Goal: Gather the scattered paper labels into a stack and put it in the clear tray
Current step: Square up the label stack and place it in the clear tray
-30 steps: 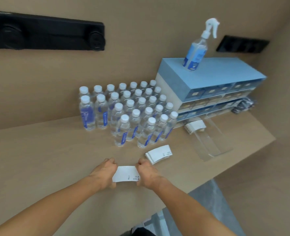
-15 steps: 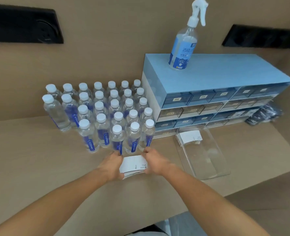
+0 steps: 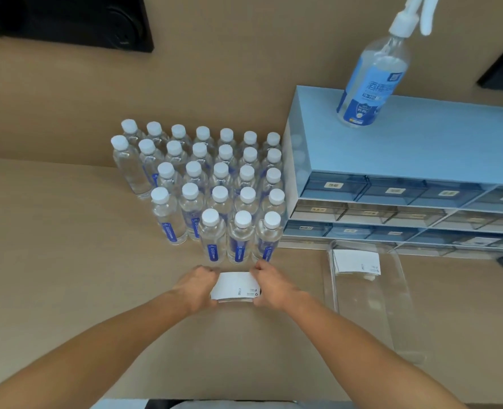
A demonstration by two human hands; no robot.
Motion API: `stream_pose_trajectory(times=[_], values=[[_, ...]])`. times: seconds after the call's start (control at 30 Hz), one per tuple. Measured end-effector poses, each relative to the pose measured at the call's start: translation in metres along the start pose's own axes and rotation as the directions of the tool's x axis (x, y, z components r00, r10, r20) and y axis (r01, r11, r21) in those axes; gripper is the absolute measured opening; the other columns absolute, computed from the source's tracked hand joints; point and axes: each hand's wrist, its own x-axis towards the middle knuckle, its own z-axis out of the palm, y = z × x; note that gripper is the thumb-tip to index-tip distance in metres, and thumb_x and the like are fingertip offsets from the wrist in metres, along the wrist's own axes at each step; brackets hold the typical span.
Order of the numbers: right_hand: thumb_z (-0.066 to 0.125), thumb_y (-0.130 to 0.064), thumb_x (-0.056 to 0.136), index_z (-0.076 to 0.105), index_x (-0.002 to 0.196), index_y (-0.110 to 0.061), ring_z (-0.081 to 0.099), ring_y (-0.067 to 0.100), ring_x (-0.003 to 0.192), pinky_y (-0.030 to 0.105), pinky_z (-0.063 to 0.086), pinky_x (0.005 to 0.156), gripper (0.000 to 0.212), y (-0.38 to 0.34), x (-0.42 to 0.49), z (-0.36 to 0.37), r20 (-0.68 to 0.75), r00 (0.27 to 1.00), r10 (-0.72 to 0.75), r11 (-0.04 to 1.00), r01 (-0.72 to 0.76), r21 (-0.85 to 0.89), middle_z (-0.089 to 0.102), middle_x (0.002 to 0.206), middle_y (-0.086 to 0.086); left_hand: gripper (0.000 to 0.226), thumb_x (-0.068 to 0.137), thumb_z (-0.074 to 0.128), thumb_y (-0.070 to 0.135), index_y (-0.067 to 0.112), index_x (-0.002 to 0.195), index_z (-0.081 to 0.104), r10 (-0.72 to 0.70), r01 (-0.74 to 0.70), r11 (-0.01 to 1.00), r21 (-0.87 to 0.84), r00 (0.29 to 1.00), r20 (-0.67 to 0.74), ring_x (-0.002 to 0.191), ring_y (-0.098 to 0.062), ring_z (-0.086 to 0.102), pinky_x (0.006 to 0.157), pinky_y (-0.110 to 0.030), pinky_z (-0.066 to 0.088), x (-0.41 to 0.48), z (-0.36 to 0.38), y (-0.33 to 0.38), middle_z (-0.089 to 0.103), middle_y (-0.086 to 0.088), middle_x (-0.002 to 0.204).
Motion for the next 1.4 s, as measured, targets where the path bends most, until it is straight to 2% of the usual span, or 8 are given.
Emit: stream_pose_trajectory(times=[0.13,0.3,0.43,0.73,0.9,1.07,1.27,1.4], values=[[0.078,-0.025,0.075,0.054,0.120,-0.009,0.054,0.030,0.114,0.037,0.048,0.098,0.053,-0.003,0.003,0.001,0.029,0.999,0.026,1.000,-0.026,-0.017,0.053,0.126,0.011,0.055,0.080,0.073,0.034,0.014,0.126,0.052,-0.037,0.037,0.998,-0.041,0.999,0.009,0.114,-0.027,0.058,0.091,-0.035,0.052,0.001,0.003,0.003,0.059,-0.008,0.123],[0.072,-0.010,0.079,0.055,0.121,-0.007,0.058,0.032,0.110,0.036,0.051,0.095,0.045,-0.012,0.004,0.008,-0.012,0.996,0.094,0.995,-0.093,0.040,0.055,0.125,0.015,0.035,0.080,0.068,0.018,0.013,0.113,0.058,-0.135,0.120,0.974,-0.193,0.988,-0.070,0.103,-0.028,0.064,0.083,-0.033,0.055,0.000,0.011,0.009,0.063,-0.010,0.115],[0.062,0.003,0.080,0.052,0.125,-0.003,0.059,0.036,0.112,0.038,0.051,0.093,0.046,-0.029,0.005,0.021,-0.051,0.991,0.126,0.991,-0.123,0.058,0.054,0.126,0.018,0.041,0.079,0.073,0.019,0.009,0.114,0.056,-0.169,0.123,0.952,-0.282,0.975,-0.143,0.105,-0.026,0.062,0.084,-0.032,0.053,0.001,0.016,0.013,0.059,-0.007,0.117],[0.062,0.010,0.078,0.050,0.125,-0.003,0.058,0.037,0.112,0.039,0.050,0.090,0.051,-0.024,0.004,0.019,-0.064,0.995,0.083,0.995,-0.085,-0.045,0.054,0.124,0.019,0.047,0.082,0.060,-0.001,0.010,0.127,0.051,-0.181,0.166,0.973,-0.160,0.980,-0.082,0.114,-0.030,0.059,0.089,-0.036,0.053,-0.003,0.028,0.010,0.056,-0.011,0.127],[0.063,0.006,0.079,0.053,0.123,-0.005,0.057,0.036,0.113,0.040,0.051,0.092,0.046,-0.024,0.007,0.013,-0.050,0.996,0.079,0.996,-0.081,-0.048,0.055,0.124,0.018,0.042,0.082,0.068,0.009,0.009,0.122,0.054,-0.190,0.180,0.972,-0.150,0.980,-0.056,0.111,-0.030,0.060,0.087,-0.036,0.052,0.002,0.022,0.007,0.058,-0.012,0.121],[0.066,0.007,0.078,0.050,0.127,-0.002,0.054,0.036,0.116,0.041,0.049,0.094,0.053,-0.029,0.007,0.016,-0.068,0.993,0.091,0.994,-0.095,-0.051,0.053,0.126,0.019,0.060,0.075,0.083,0.019,0.008,0.125,0.052,-0.171,0.171,0.980,-0.097,0.985,0.010,0.112,-0.030,0.059,0.088,-0.035,0.050,0.006,0.018,0.006,0.058,-0.012,0.121],[0.071,0.001,0.077,0.048,0.128,-0.003,0.052,0.033,0.117,0.038,0.048,0.093,0.056,-0.025,0.009,0.016,-0.060,0.996,0.073,0.994,-0.078,-0.073,0.055,0.125,0.018,0.046,0.085,0.068,0.013,0.009,0.127,0.050,-0.194,0.187,0.976,-0.111,0.980,-0.052,0.112,-0.030,0.058,0.087,-0.036,0.050,0.006,0.028,0.010,0.057,-0.012,0.123],[0.070,-0.001,0.078,0.048,0.128,-0.005,0.054,0.034,0.115,0.039,0.049,0.092,0.054,-0.024,0.010,0.014,-0.046,0.996,0.078,0.993,-0.082,-0.082,0.056,0.123,0.018,0.041,0.081,0.069,0.015,0.011,0.120,0.054,-0.199,0.190,0.972,-0.138,0.978,-0.055,0.109,-0.030,0.060,0.083,-0.035,0.051,0.004,0.023,0.010,0.059,-0.011,0.119]])
